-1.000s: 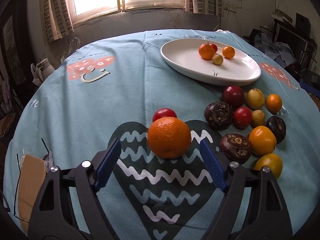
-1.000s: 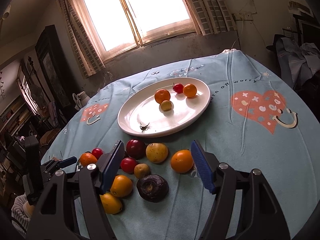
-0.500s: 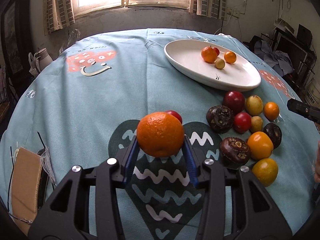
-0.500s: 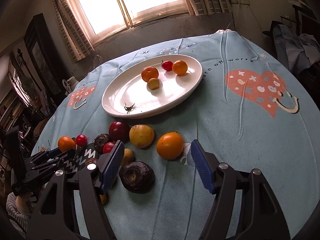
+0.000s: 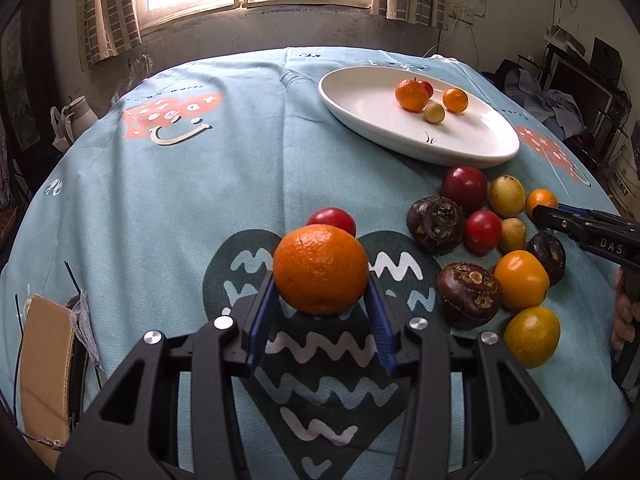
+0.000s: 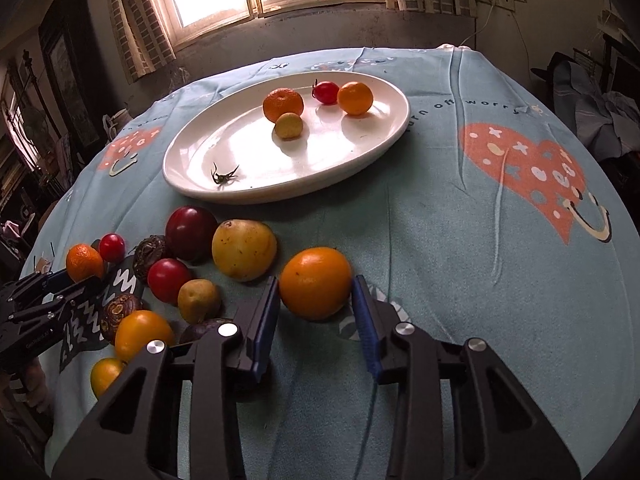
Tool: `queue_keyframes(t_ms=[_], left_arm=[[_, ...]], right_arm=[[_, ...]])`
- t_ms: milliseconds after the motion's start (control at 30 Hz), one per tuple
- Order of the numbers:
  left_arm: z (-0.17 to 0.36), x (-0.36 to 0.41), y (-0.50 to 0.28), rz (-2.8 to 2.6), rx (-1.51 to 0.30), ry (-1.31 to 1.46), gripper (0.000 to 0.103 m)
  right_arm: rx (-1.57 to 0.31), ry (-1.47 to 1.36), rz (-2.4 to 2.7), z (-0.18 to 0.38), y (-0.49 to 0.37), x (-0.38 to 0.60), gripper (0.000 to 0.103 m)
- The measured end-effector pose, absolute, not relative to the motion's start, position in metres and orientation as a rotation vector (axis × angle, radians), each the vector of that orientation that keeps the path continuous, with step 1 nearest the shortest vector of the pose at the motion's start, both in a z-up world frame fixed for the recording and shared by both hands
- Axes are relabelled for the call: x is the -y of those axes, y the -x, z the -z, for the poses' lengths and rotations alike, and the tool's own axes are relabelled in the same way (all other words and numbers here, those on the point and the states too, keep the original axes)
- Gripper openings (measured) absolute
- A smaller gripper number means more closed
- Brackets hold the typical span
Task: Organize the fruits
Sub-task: 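Release the tangerine onto the plate with the left gripper while the right releases the orange there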
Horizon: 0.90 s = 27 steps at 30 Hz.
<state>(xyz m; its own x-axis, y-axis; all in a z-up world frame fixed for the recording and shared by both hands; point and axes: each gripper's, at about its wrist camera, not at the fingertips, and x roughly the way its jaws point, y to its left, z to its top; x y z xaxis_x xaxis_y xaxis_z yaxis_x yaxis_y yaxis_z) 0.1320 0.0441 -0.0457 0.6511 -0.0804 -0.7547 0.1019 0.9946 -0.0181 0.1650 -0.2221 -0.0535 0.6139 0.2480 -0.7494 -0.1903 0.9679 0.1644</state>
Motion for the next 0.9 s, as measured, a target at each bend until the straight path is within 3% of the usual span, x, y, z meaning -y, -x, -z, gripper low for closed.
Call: queue_keyframes(t_ms=[300, 533, 800, 833, 867, 900], left_arm=[[0.027, -0.039, -0.141, 0.124, -0.815, 0.015, 0.044], [-0.016, 0.009, -0.207, 0.175, -0.757, -0.038, 0.045], [0.013, 0.034, -0.272, 0.17, -0.818, -0.023, 0.046], [0.016, 0.035, -0.274, 0.169, -0.817, -0.029, 0.049], [0.017, 0.035, -0.275, 0.158, -0.807, -0.037, 0.059], [0.017, 0.035, -0.273, 0.149, -0.796, -0.042, 0.062]], right_arm=[[-0.718, -0.157, -0.285, 0.011, -0.144, 0.239, 0.036], [-0.639, -0.15, -0.283, -0.041, -0.18, 0.234, 0.036], [-0.745, -0.192, -0.28, 0.01, -0.246, 0.222, 0.037], [-0.771, -0.189, -0.277, 0.015, -0.25, 0.221, 0.037], [-0.794, -0.173, -0.27, 0.018, -0.252, 0.219, 0.038], [-0.786, -0.161, -0.263, 0.018, -0.252, 0.22, 0.045]])
